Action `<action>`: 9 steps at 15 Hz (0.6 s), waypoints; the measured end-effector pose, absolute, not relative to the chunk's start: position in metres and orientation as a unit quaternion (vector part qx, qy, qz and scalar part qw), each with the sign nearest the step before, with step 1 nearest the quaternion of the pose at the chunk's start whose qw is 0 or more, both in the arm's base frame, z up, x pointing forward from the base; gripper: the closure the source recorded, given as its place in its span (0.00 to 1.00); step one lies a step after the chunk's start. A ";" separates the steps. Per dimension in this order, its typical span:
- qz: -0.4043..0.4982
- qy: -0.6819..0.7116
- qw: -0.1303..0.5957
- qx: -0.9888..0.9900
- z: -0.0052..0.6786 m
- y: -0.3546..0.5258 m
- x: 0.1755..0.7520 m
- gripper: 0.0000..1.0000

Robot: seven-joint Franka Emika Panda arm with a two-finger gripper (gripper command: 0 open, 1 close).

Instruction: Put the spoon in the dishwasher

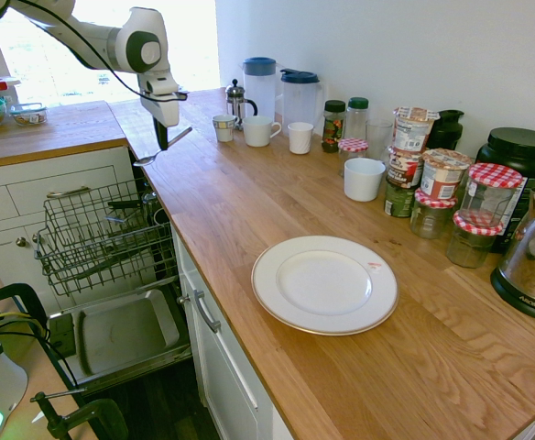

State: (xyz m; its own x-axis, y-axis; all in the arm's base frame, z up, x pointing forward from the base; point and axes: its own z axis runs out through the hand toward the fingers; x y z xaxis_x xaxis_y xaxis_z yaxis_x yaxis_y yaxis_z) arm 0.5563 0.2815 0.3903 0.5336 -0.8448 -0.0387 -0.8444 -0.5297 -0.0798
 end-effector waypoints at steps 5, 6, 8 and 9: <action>0.025 0.465 0.064 -0.882 0.327 0.326 0.450 1.00; 0.032 0.468 0.066 -0.880 0.315 0.329 0.428 1.00; 0.042 0.477 0.067 -0.875 0.285 0.328 0.380 1.00; 0.046 0.479 0.065 -0.874 0.272 0.326 0.358 1.00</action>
State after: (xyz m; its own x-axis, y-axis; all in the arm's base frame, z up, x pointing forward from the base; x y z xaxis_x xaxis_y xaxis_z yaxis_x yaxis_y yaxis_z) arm 0.3580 0.3257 0.2715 0.5362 -0.8318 -0.1438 -0.8439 -0.5319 -0.0697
